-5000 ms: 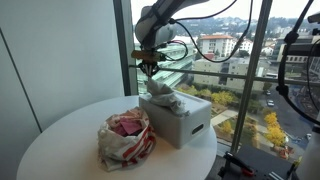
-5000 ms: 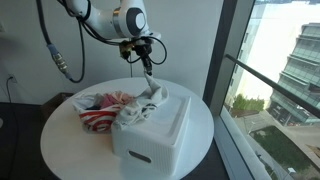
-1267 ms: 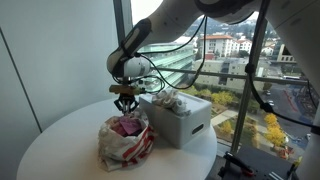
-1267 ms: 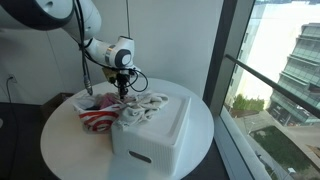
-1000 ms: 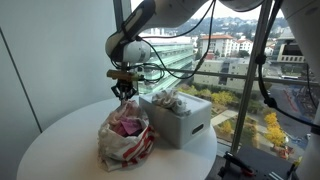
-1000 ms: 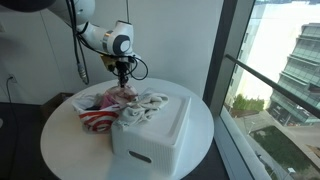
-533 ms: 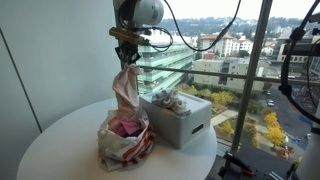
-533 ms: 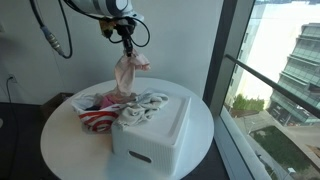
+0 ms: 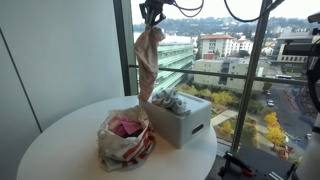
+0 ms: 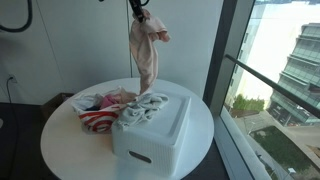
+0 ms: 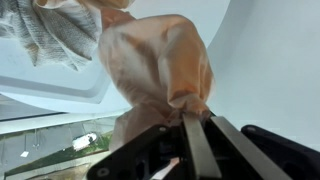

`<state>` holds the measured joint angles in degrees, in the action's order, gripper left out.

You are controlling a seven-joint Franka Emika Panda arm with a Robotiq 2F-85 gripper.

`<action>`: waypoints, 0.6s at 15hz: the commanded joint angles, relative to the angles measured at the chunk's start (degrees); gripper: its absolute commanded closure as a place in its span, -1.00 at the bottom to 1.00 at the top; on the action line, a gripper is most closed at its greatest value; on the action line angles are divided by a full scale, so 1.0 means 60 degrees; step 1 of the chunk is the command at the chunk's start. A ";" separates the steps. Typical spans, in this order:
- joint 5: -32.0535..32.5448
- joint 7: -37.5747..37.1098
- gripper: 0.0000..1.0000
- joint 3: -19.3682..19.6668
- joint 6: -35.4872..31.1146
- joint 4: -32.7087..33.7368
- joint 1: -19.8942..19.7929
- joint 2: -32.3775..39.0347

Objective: Put the clothes on the white storage box

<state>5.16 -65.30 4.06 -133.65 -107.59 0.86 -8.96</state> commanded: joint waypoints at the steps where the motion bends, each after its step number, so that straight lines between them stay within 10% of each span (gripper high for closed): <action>1: -0.0003 -0.0208 0.95 -0.0079 0.0215 -0.1289 -0.0784 -0.1326; 9: -0.1099 0.0926 0.95 -0.0168 -0.1117 -0.1830 -0.0890 0.1727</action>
<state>0.37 -61.64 3.69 -136.84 -121.42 -4.53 -7.77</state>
